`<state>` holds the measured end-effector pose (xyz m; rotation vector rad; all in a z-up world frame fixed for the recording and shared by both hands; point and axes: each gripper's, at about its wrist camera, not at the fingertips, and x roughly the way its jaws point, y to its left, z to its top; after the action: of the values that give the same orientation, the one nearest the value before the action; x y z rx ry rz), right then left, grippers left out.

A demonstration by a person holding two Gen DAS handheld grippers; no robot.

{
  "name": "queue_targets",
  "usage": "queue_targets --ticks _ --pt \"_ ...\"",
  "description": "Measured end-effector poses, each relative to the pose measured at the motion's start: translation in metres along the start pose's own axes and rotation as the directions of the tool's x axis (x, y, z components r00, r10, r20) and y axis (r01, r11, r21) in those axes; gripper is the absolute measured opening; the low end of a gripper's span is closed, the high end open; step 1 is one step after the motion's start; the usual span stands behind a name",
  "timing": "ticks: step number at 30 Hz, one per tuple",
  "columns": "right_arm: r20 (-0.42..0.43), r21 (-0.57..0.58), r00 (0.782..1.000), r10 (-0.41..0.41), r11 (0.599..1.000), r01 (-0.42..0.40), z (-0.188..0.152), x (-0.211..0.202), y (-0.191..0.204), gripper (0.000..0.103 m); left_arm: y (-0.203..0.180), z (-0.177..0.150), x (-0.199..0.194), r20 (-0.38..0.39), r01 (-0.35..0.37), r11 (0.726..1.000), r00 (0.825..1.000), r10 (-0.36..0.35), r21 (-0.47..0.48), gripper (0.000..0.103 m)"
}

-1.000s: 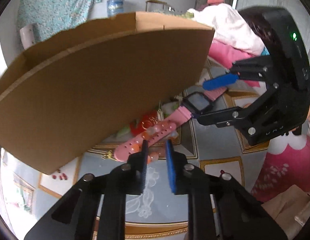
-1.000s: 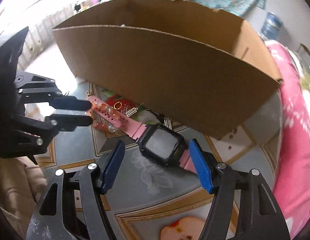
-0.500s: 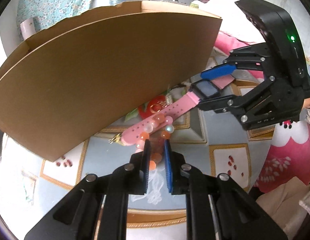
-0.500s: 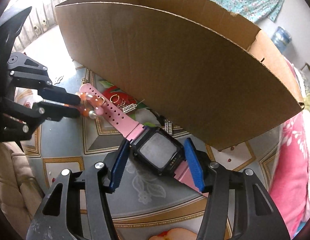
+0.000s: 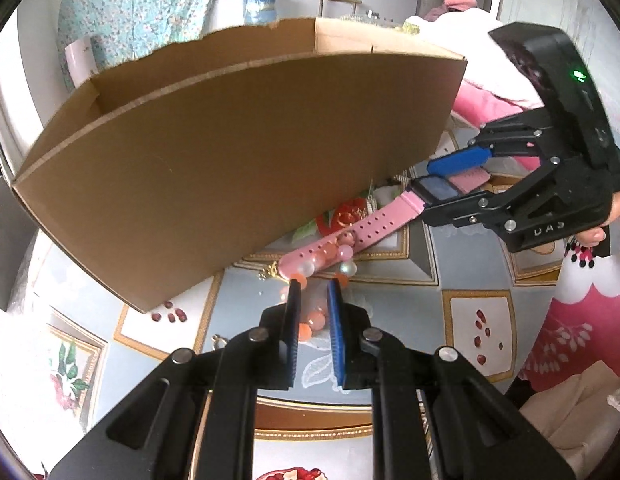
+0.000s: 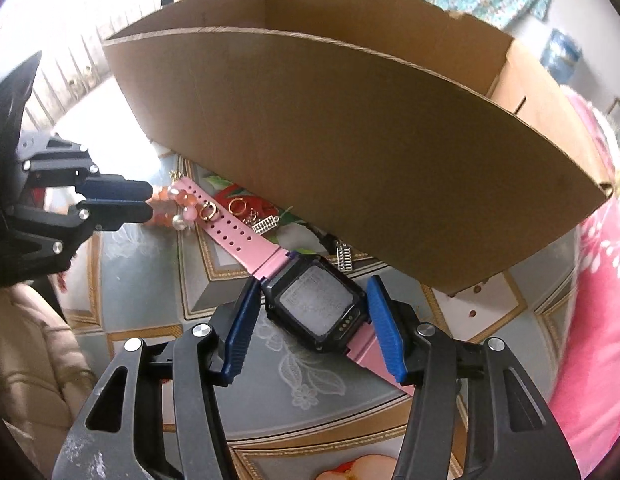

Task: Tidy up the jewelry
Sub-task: 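Grip the pink watch face with the right tool while the left tool grips its strap, then lift the pink watch with both tools and carry it over the box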

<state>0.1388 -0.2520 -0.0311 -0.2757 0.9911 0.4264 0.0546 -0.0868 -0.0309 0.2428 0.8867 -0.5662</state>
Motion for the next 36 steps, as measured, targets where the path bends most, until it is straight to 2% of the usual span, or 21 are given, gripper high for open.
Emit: queue_targets --ticks 10,12,15,18,21,28,32,36 --pt "-0.020 0.096 0.990 0.138 0.986 -0.135 0.004 -0.009 -0.024 0.051 -0.007 -0.003 -0.021 0.085 0.004 0.999 0.996 -0.007 0.037 0.013" --pt "-0.020 0.117 0.986 0.165 0.980 -0.161 0.004 -0.010 -0.029 0.051 -0.006 -0.004 -0.022 0.089 0.007 0.999 0.996 -0.011 0.052 0.017" --pt "-0.024 0.115 0.984 0.178 0.978 -0.174 0.011 -0.013 -0.036 0.051 -0.013 -0.002 -0.020 0.094 -0.020 0.995 0.996 0.011 0.102 0.029" --pt "-0.033 0.104 0.984 0.176 0.980 -0.172 0.012 -0.014 -0.037 0.051 -0.023 0.004 -0.019 0.120 -0.045 0.985 0.992 0.025 0.166 0.034" --pt "-0.046 0.101 0.982 0.183 0.979 -0.178 0.014 -0.011 -0.036 0.051 -0.035 0.009 -0.014 0.144 -0.070 0.971 0.989 0.038 0.227 0.035" --pt "-0.068 0.087 0.976 0.207 0.976 -0.201 0.020 -0.003 -0.030 0.051 -0.047 0.009 0.009 0.128 -0.116 0.945 0.989 0.080 0.306 0.035" --pt "-0.069 0.106 0.969 0.239 0.967 -0.231 0.019 -0.005 -0.034 0.051 -0.061 0.001 0.024 0.122 -0.166 0.902 0.984 0.127 0.399 0.035" --pt "-0.071 0.129 0.956 0.285 0.953 -0.274 0.018 -0.007 -0.046 0.051 -0.063 -0.001 0.027 0.132 -0.170 0.889 0.983 0.125 0.425 0.035"
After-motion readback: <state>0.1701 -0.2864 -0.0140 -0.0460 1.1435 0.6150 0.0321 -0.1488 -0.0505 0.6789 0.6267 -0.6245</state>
